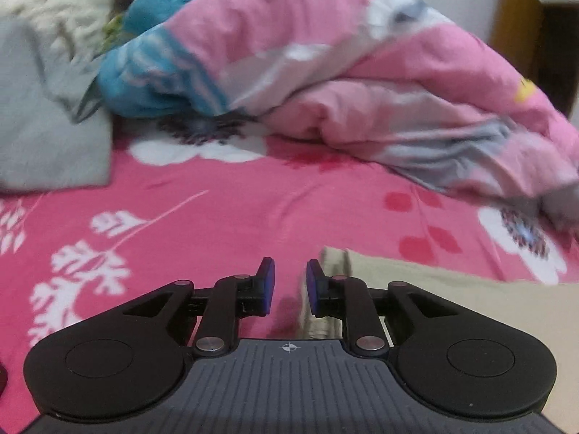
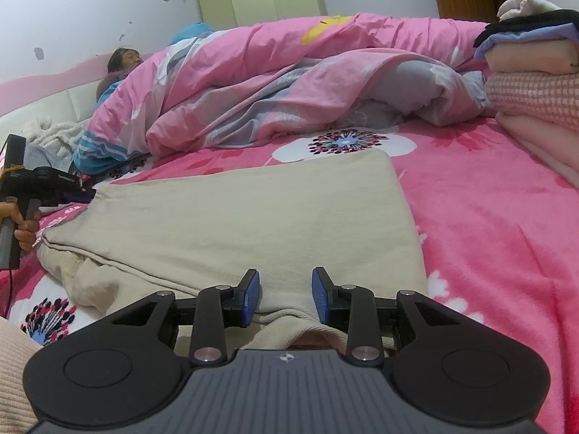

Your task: Fold clothes

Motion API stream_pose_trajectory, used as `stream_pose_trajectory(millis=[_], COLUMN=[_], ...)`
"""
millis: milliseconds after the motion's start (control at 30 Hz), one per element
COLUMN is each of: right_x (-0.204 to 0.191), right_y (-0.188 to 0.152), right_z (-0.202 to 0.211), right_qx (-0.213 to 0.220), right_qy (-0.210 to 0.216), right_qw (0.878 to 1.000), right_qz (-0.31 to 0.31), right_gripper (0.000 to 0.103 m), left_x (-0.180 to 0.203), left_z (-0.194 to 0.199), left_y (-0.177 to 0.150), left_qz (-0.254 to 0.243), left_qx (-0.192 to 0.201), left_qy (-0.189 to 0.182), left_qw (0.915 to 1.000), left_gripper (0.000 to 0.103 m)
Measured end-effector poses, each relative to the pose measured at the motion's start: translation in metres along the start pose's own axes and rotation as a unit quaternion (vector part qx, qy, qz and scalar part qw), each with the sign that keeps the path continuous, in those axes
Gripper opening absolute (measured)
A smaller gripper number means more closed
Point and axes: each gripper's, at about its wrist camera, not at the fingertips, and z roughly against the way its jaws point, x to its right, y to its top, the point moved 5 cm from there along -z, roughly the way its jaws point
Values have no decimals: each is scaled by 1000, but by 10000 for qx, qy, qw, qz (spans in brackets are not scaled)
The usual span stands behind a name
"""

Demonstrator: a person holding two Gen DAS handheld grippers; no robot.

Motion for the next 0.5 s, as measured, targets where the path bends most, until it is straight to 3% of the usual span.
stream_pose_trajectory(millis=[167,333,433,500], right_x=[-2,-1,-1,0], right_y=[-1,-1,-1,-1], right_z=[0,0,-1,-1], right_qx=[10,12,17,22], right_qy=[-11,-13,-14,-11], right_qw=[10000,10000,10000,10000], right_qz=[9,20,34,33], right_gripper=[34,34,34,34], left_x=[24,53,48,34], left_z=[29,76,83,78], left_y=[6,-30,-64,-82], left_qz=[-238,-789,-1071,-983], left_qx=[96,51,-136,-258], left_qy=[-434,-1051,-948,-890], left_qw=[9987,9913,9896,9908], left_gripper=[18,18,19,19])
